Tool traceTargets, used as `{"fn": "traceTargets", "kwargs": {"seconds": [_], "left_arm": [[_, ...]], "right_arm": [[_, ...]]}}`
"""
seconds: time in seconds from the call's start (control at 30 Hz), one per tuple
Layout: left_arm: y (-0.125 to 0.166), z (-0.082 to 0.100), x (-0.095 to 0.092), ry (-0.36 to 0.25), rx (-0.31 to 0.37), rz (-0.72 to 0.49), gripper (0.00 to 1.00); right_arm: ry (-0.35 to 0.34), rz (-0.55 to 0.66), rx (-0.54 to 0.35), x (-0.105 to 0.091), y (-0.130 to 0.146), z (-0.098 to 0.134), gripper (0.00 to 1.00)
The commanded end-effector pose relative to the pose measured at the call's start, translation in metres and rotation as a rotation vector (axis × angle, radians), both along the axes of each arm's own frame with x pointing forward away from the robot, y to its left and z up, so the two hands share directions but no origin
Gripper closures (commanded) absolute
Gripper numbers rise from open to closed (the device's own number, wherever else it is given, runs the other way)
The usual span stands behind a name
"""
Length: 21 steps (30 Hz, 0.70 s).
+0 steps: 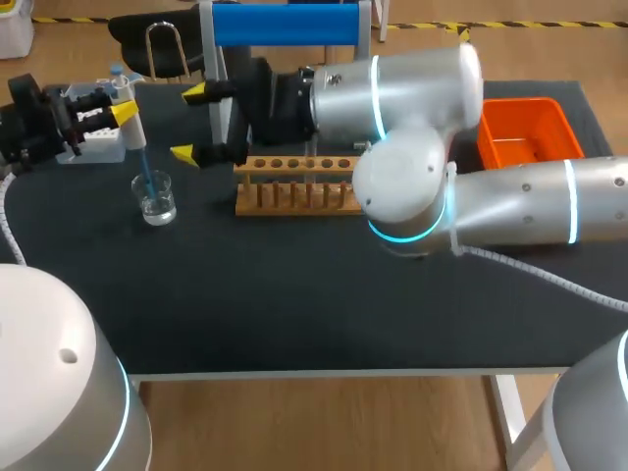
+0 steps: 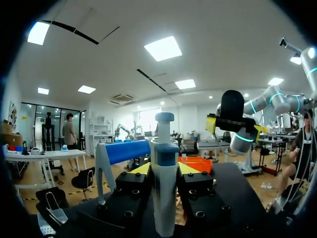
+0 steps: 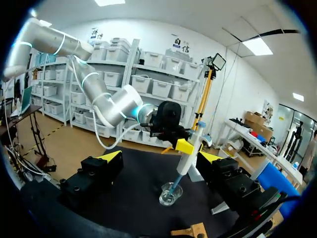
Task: Invert the test tube, pick up the pipette, mount the tip to pipette, aspirate from beaker and dispense into the tube, eject the tip, return the pipette, and cap with the stopper.
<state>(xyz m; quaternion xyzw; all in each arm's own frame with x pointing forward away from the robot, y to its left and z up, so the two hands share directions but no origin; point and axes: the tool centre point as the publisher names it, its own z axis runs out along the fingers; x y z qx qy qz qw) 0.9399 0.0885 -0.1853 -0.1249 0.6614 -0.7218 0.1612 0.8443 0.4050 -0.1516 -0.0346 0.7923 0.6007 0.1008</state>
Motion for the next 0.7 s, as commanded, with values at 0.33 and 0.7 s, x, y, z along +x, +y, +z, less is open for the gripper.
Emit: {"fn": "traceTargets", "kwargs": {"seconds": [0.33, 0.7], "left_arm": [[0.001, -0.001, 0.001, -0.002, -0.002, -0.005, 1.0], [0.001, -0.001, 0.001, -0.002, -0.002, -0.005, 1.0]], "right_arm": [[0.079, 0.224, 0.111, 0.03, 0.038, 0.023, 0.54], [0.132, 0.221, 0.2, 0.049, 0.068, 0.036, 1.0]]}}
